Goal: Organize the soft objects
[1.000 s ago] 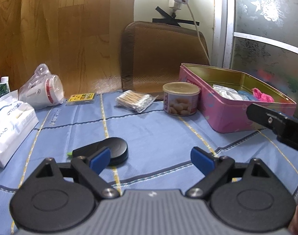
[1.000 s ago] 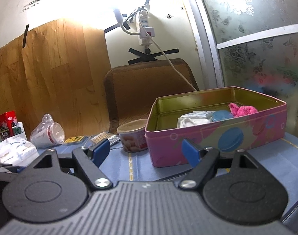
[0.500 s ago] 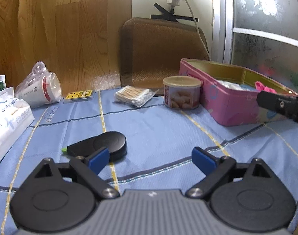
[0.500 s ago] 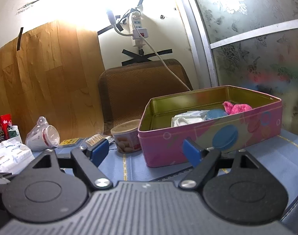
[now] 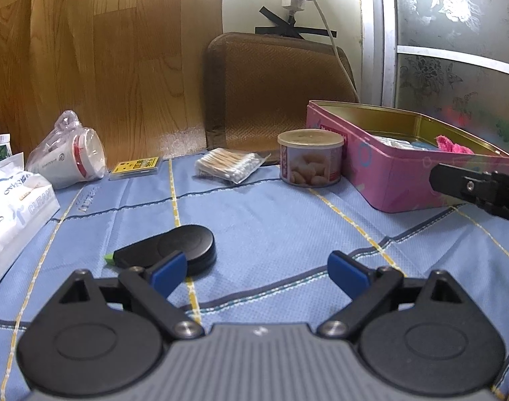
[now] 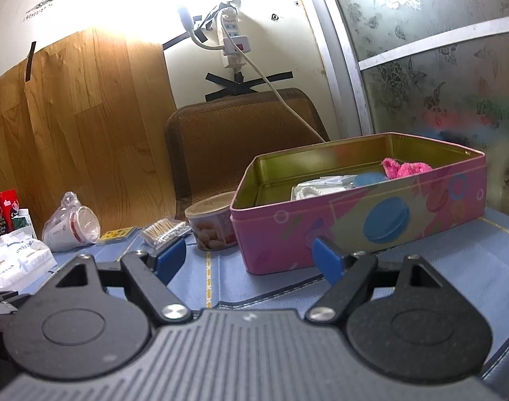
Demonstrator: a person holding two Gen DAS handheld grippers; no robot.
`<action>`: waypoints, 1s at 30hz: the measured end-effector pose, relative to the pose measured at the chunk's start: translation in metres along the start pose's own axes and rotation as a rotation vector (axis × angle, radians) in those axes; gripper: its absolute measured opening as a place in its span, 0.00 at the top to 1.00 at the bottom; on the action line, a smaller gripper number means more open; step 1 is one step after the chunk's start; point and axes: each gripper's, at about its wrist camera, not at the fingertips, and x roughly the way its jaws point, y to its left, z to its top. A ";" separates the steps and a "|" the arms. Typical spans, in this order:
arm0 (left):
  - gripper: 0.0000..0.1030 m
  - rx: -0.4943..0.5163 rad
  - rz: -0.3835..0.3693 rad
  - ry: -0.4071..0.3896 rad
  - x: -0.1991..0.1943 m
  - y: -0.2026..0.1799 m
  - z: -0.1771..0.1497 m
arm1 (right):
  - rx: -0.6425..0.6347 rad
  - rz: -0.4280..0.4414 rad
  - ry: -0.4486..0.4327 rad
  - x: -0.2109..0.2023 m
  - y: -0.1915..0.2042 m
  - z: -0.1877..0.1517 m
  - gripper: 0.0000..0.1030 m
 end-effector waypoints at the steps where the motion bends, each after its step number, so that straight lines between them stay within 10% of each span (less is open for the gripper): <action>1: 0.08 0.001 0.000 -0.001 0.000 0.000 0.000 | 0.001 0.000 0.001 0.000 -0.001 0.000 0.18; 30: 0.05 -0.017 -0.020 -0.038 -0.007 0.006 -0.002 | -0.064 0.015 -0.059 -0.010 0.011 0.004 0.16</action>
